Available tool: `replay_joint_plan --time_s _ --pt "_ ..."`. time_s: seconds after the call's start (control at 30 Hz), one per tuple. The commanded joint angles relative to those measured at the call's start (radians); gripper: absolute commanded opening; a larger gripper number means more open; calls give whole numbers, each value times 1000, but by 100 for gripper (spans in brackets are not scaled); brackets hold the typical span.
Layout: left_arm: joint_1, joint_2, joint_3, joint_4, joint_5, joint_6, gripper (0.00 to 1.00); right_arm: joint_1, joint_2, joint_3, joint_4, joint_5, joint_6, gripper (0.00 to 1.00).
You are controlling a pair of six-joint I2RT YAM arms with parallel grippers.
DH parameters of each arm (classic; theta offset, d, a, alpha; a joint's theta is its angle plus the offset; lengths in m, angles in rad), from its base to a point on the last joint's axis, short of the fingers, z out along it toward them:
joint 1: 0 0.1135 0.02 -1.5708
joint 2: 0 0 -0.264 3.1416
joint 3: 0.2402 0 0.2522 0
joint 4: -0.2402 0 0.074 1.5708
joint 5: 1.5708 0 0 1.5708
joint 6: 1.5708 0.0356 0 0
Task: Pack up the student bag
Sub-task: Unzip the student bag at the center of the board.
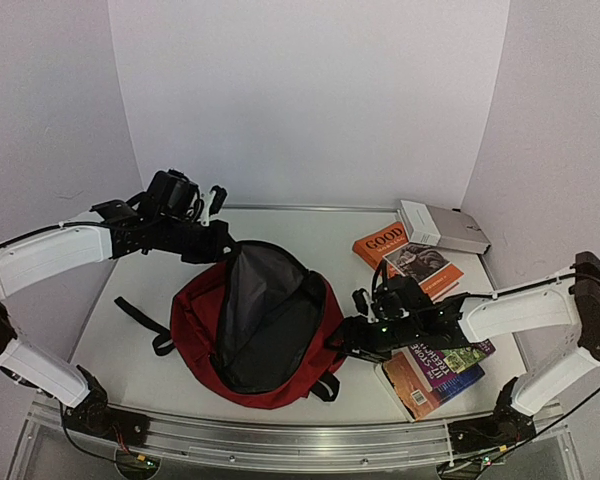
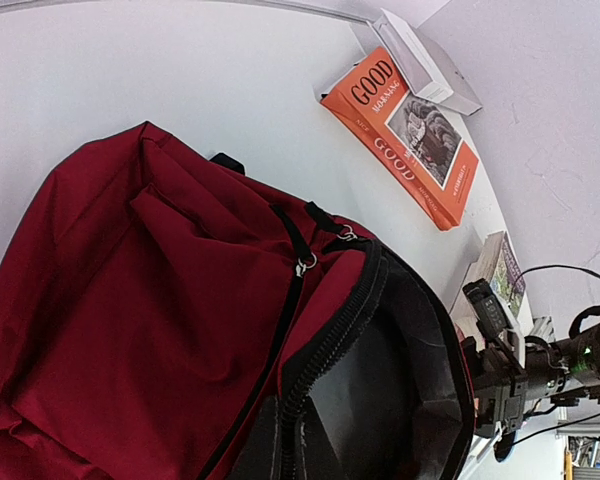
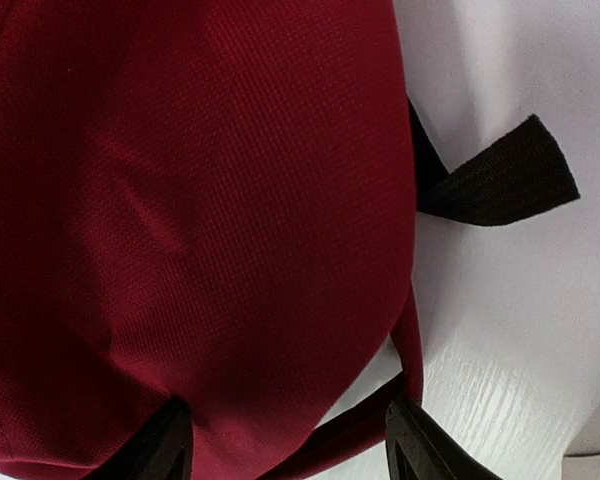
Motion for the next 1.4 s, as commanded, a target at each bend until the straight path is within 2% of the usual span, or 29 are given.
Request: replay_joint_plan --time_s 0.0,0.07,0.17,0.23,0.37,0.6,0.7,0.8,0.97,1.37 --pt "33 -55 -6 15 12 28 0 5 66 43 108 27 21 53" --pt "57 -64 -3 6 19 29 0 5 64 39 111 86 20 39" --pt "99 -80 11 -27 37 25 0 -3 36 36 109 155 -5 11" --pt "128 -101 18 -49 47 24 0 -31 29 41 107 164 -37 0" --pt "173 -134 34 -90 90 23 0 -156 71 75 100 82 -147 0" --pt "231 -147 62 -117 165 12 0 -337 270 308 13 -2 -385 0" --pt "304 -166 50 -126 161 28 0 -434 354 364 10 -73 -411 0" --pt "421 -174 14 -116 217 26 0 -500 399 399 10 -125 -426 0" --pt "581 -146 -54 -56 319 -1 0 -530 412 424 5 -126 -452 0" --pt "752 82 -159 154 425 -46 0 -545 382 386 -12 -117 -467 0"
